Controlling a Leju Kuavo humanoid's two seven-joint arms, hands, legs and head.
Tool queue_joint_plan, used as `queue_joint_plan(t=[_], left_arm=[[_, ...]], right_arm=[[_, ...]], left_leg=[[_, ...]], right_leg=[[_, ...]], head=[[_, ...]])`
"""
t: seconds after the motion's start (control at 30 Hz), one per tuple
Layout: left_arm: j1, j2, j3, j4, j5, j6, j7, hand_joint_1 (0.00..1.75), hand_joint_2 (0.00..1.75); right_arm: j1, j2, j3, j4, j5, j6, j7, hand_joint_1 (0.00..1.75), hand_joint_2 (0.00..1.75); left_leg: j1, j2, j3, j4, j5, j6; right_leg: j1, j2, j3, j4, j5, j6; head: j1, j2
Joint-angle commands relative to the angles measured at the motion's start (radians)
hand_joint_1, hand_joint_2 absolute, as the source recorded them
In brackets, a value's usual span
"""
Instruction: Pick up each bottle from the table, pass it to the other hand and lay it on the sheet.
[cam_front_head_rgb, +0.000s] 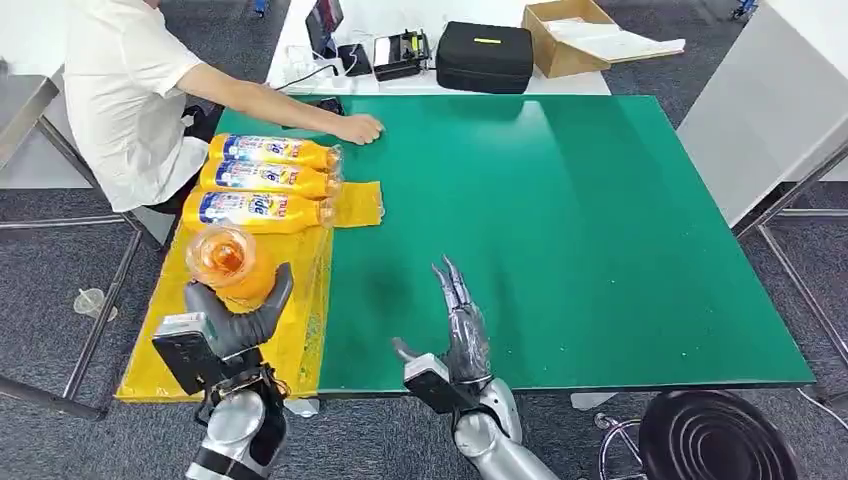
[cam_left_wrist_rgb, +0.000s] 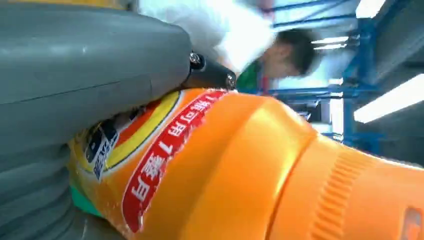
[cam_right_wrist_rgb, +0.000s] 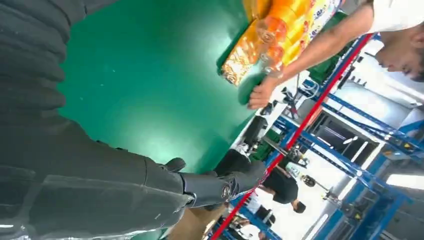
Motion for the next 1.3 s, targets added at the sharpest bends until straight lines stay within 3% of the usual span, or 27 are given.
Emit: queue_joint_plan(t=[0.03,0.1,0.2,0.23,0.5,0.57,0.77,0.8,1.0,1.03,1.07,1.1,1.3], left_arm=[[-0.075,-0.081,0.425,0.222,-1.268,0.008,0.138,1.75,1.75],[-0.108,-0.031,0.358,0.306,-1.344,0.008,0.241,1.75,1.75],[-0.212,0.068,0.157,0.563,-1.403,0.008,0.443,1.75,1.75],[-0.246,0.084,0.11,0.632,-1.417,-0.08,0.472,1.75,1.75],[-0.251,0.087,0.104,0.643,-1.411,-0.083,0.48,1.75,1.75],[-0.267,0.106,0.04,0.669,-1.35,-0.18,0.499,1.75,1.75],[-0.3,0.101,-0.006,0.704,-1.163,-0.211,0.486,1.75,1.75],[-0.308,0.094,-0.002,0.708,-1.125,-0.23,0.475,1.64,1.75],[-0.313,0.092,-0.003,0.711,-1.119,-0.235,0.474,1.64,1.75],[-0.313,0.092,-0.003,0.713,-1.116,-0.236,0.475,1.43,1.75],[-0.319,0.092,-0.007,0.72,-1.11,-0.245,0.473,0.45,1.75],[-0.323,0.089,-0.007,0.725,-1.085,-0.256,0.466,0.0,1.75],[-0.352,0.117,-0.057,0.723,-0.996,-0.427,0.429,0.0,1.75]], right_arm=[[-0.082,0.027,-0.027,0.134,-0.013,-0.013,-0.005,0.0,1.75],[-0.086,0.023,-0.031,0.134,-0.014,-0.001,-0.005,0.0,1.75],[-0.082,0.023,-0.044,0.125,-0.014,0.018,-0.005,0.0,1.75],[-0.075,0.022,-0.049,0.113,-0.023,0.033,-0.005,0.0,1.75],[-0.072,0.02,-0.05,0.108,-0.023,0.035,-0.005,0.0,1.75],[-0.062,0.021,-0.058,0.094,-0.025,0.054,-0.005,0.0,1.75],[-0.056,0.027,-0.071,0.079,-0.014,0.081,-0.005,0.0,1.75],[-0.059,0.027,-0.07,0.082,-0.012,0.085,-0.005,0.0,1.75],[-0.062,0.028,-0.07,0.084,-0.012,0.085,-0.005,0.0,1.75],[-0.061,0.028,-0.069,0.084,-0.013,0.085,-0.005,0.0,1.75],[-0.062,0.027,-0.066,0.082,-0.013,0.085,-0.005,0.0,1.75],[-0.063,0.027,-0.065,0.083,-0.015,0.084,-0.005,0.0,1.75],[-0.058,0.011,-0.06,0.061,-0.041,0.077,-0.005,0.0,1.75]], left_leg=[[0.0,0.005,0.005,0.0,-0.002,0.0],[0.0,0.004,0.008,-0.002,-0.001,0.0],[0.0,0.0,0.007,-0.002,0.0,-0.001],[0.0,-0.001,0.004,-0.002,0.001,0.0],[0.001,0.002,0.005,0.0,-0.001,-0.001],[0.001,0.002,0.006,0.0,-0.002,-0.001],[0.001,0.001,0.004,0.001,-0.001,-0.002],[0.001,0.0,0.002,0.0,0.0,-0.002],[0.001,0.002,0.006,0.002,-0.003,-0.001],[0.001,0.002,0.007,0.002,-0.003,-0.001],[0.001,0.001,0.003,0.0,-0.001,-0.001],[0.001,0.001,0.005,0.001,-0.002,-0.001],[0.001,0.001,0.004,0.001,-0.001,-0.001]], right_leg=[[0.001,0.004,0.004,-0.001,0.0,-0.003],[0.001,0.002,0.007,-0.002,-0.001,-0.004],[0.001,-0.002,0.007,-0.002,-0.001,-0.004],[0.001,-0.003,0.003,-0.002,0.0,-0.003],[0.001,0.001,0.004,0.0,-0.001,-0.003],[0.002,0.0,0.005,0.0,-0.002,-0.004],[0.002,-0.001,0.004,0.001,-0.002,-0.004],[0.002,-0.001,0.002,0.001,-0.001,-0.003],[0.002,0.0,0.006,0.001,-0.003,-0.005],[0.002,0.0,0.007,0.001,-0.003,-0.005],[0.001,0.0,0.003,0.0,-0.001,-0.003],[0.002,0.0,0.004,0.0,-0.002,-0.004],[0.002,0.0,0.004,0.001,-0.002,-0.004]], head=[[0.0,0.0],[0.0,0.0],[0.0,0.0],[0.0,0.0],[0.0,0.0],[0.0,0.0],[0.0,0.0],[0.0,0.0],[0.0,0.0],[0.0,0.0],[0.0,0.0],[0.0,0.0],[0.0,0.0]])
